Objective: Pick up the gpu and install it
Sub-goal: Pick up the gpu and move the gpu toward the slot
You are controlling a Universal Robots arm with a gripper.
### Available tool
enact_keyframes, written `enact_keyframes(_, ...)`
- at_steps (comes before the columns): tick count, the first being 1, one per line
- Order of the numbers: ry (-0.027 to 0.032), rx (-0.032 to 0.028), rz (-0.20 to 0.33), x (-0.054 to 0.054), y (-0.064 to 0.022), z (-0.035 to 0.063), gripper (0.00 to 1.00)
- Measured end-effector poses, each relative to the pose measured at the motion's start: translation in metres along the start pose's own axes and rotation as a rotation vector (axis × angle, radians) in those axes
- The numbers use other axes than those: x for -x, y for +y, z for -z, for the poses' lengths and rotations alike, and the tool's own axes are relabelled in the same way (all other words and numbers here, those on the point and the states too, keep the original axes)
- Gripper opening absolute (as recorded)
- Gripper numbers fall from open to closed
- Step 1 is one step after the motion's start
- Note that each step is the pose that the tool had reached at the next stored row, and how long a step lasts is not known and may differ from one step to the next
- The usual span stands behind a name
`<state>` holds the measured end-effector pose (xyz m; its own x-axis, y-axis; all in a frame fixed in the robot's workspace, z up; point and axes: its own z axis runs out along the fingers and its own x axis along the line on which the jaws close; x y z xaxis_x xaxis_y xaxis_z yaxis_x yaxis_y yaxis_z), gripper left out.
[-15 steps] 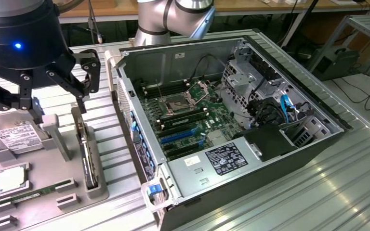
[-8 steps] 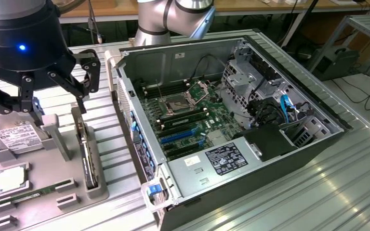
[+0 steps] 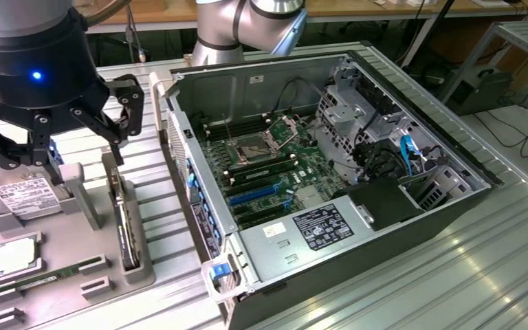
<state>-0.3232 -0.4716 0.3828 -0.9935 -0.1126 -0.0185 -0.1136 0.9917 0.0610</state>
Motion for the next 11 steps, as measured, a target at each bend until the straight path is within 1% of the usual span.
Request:
enact_keyframes(3,-0.0001,-0.0001,-0.003,0.0,-0.0003,-0.0036,0.66)
enact_keyframes(7,-0.0036,-0.0012,-0.061,0.0,-0.0005,-0.0083,0.66)
enact_keyframes(11,-0.0039,-0.0015,-0.068,0.0,-0.0007,-0.014,0.66)
